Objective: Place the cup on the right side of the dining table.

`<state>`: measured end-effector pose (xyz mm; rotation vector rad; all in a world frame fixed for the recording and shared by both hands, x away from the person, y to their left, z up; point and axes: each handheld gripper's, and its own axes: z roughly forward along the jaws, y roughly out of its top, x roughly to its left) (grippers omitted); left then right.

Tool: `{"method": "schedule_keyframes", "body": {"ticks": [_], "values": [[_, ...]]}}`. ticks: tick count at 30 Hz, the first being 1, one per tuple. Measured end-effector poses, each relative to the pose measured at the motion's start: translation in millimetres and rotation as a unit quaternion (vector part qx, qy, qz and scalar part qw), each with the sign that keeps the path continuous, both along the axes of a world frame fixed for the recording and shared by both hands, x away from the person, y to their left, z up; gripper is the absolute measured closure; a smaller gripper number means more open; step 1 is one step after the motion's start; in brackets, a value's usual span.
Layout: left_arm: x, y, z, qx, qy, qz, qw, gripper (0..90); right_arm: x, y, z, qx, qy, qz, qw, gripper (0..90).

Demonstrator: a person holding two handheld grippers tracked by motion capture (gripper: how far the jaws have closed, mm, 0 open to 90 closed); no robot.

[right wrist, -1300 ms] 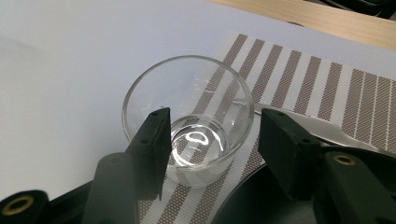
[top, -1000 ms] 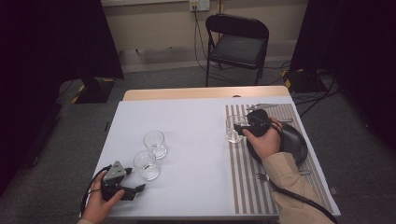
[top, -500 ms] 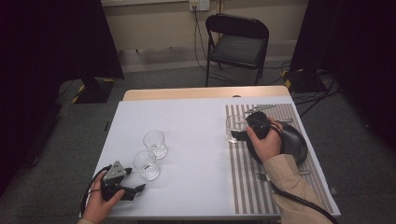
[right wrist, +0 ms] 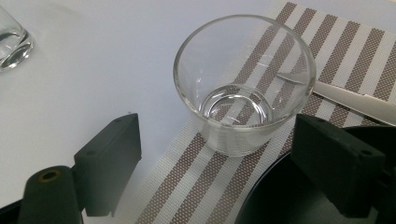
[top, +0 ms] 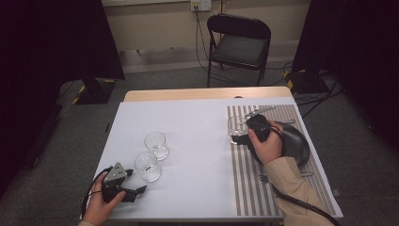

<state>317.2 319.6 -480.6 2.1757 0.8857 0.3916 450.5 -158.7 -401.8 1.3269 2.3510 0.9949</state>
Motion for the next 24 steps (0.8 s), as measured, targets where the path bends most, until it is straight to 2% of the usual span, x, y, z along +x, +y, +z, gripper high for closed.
{"method": "schedule_keyframes", "body": {"ticks": [24], "values": [[-0.1,-0.1,-0.1,0.000,0.000,0.000,1.0000,13.1,-13.1,1.0,-2.9,0.012,0.006,0.017,0.9998,15.4]]}}
